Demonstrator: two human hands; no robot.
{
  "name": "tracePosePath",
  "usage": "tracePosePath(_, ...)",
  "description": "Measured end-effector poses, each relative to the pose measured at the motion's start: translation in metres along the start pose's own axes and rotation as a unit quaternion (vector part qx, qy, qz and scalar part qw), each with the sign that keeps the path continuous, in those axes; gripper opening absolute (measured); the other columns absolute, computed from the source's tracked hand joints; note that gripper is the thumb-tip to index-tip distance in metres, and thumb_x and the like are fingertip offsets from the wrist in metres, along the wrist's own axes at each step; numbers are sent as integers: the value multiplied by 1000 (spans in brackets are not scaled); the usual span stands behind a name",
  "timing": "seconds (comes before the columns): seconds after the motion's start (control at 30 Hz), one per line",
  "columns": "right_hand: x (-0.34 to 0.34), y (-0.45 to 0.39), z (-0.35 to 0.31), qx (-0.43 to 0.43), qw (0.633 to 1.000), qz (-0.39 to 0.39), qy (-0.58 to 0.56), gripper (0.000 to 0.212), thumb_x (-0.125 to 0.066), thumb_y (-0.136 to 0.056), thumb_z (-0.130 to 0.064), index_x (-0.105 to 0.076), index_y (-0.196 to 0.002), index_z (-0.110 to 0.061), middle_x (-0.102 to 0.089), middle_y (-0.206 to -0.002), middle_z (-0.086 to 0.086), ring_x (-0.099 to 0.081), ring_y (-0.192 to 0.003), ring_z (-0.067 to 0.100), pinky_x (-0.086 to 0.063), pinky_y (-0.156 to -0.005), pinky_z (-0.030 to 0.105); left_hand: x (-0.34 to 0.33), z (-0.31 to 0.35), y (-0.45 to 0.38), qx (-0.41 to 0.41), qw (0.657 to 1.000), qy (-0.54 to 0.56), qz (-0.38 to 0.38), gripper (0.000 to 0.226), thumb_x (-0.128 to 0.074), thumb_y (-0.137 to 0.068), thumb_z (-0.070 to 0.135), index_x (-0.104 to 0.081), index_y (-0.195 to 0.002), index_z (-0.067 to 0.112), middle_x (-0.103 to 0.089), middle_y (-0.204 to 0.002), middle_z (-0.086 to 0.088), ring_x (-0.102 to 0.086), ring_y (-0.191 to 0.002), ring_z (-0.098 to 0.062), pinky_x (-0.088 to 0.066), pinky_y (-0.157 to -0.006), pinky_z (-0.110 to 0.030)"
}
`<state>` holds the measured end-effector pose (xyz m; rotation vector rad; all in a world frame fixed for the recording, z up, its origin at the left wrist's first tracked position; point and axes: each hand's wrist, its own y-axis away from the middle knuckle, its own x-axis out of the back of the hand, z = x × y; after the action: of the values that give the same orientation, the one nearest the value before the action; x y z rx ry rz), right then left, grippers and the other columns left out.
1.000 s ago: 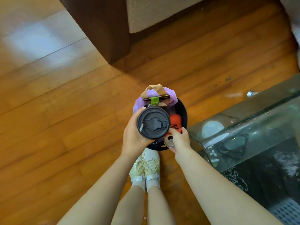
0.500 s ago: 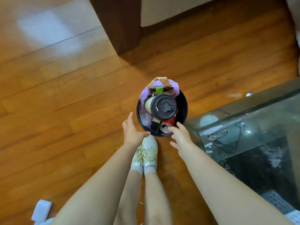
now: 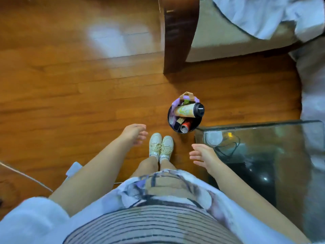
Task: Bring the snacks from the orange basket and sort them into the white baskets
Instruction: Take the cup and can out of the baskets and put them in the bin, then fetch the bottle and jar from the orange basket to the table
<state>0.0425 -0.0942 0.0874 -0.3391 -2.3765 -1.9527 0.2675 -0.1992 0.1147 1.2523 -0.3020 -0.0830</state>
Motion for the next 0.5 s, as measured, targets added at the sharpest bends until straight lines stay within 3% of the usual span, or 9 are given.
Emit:
tracePosePath(0.23,-16,39,-18,-30,997,9,68,12,-53,-92,-18,-52,-99,-8,-57,-80,9,-53,-66,19,-44,-60,29,53,-43,62,-20,983,175,49,22,-49,-95,19,-57,-115,13,-55,-70,0,-45,-52,-8,-36,-50,-20)
tracePosePath(0.43,-85,51,-74,7,984,1,179,15,-52,-91,-19,-54,-82,-8,-57,-69,6,-46,-54,15,-39,-50,23,115,-119,81,42,927,352,124,11,-50,-94,17,-56,-102,13,-50,-67,-3,-41,-48,-10,-32,-38,-16)
tracePosePath(0.5,-123,55,-98,25,975,-31,217,20,-50,-92,-20,-52,-74,-11,-54,-66,3,-46,-54,14,-42,-45,21,140,-145,83,73,903,397,150,10,-53,-93,17,-57,-101,12,-51,-68,-4,-40,-54,-12,-34,-45,-20)
